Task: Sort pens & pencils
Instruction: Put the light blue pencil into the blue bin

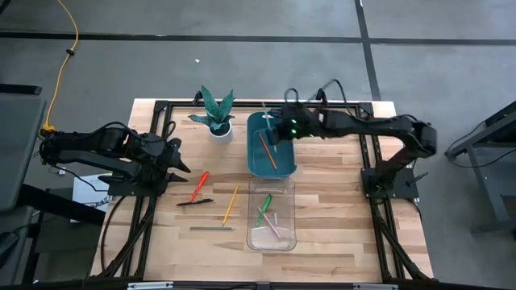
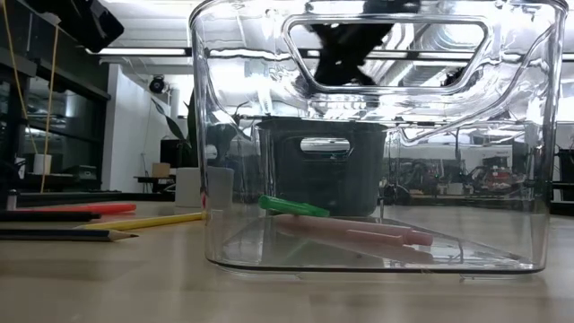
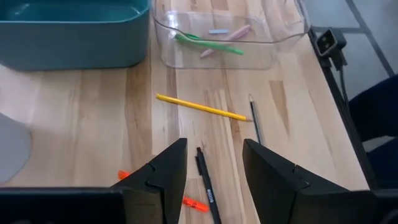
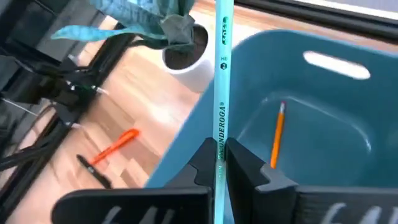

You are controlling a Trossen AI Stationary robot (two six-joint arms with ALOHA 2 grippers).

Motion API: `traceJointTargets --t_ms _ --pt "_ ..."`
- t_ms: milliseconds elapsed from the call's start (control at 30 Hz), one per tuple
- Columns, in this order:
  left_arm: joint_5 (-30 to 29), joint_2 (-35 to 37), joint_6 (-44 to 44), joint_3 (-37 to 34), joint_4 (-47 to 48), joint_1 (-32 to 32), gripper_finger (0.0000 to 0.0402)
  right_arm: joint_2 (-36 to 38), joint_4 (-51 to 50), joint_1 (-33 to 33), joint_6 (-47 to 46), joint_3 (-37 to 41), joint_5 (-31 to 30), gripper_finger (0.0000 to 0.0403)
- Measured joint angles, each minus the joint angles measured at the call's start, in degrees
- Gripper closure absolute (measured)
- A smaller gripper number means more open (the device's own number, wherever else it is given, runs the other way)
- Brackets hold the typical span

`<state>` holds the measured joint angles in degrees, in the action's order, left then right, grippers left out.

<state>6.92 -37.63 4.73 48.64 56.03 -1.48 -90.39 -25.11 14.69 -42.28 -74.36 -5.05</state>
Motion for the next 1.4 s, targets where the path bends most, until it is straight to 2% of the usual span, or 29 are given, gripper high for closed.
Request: traceJointTargets --t_ms 167,333,733,1400 --pt "1.7 0.0 -0.5 0.0 0.5 0.0 0.0257 -6.6 -10.2 1.3 -0.2 -8.4 0.8 0.0399" --pt "1.9 0.0 -1.9 0.0 2.7 0.0 0.0256 -10.2 -12.9 1.2 -3.4 -11.7 2.7 0.0399" --pt "2.7 0.0 -5.9 0.0 3.1 0.0 0.0256 -12.1 -18.9 1.1 -10.4 -11.7 3.6 0.0399" --pt "2.7 0.0 -7.7 0.0 3.1 0.0 0.0256 -12.1 -19.7 1.1 -11.9 -11.7 2.6 0.0399"
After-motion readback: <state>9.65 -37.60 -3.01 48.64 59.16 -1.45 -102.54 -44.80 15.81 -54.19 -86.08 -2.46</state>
